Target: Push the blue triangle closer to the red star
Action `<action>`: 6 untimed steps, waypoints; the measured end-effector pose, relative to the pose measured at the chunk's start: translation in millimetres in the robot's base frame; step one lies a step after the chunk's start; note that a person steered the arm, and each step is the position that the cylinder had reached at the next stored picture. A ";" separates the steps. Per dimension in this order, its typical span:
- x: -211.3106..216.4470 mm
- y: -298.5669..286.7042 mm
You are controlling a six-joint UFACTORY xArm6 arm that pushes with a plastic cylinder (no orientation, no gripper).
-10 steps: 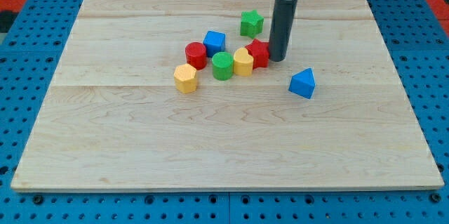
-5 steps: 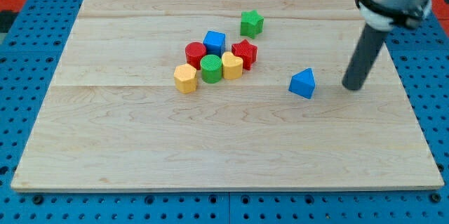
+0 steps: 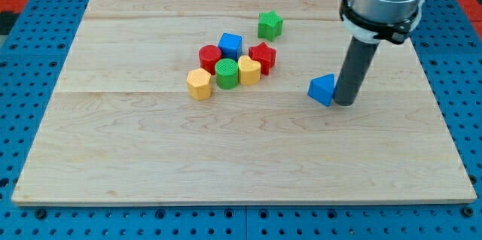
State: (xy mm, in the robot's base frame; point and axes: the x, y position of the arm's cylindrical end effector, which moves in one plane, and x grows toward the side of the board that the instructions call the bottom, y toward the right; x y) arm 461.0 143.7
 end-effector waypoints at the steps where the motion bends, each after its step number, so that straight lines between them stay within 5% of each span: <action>1: -1.1 -15.7; 6: -18.5 -78.6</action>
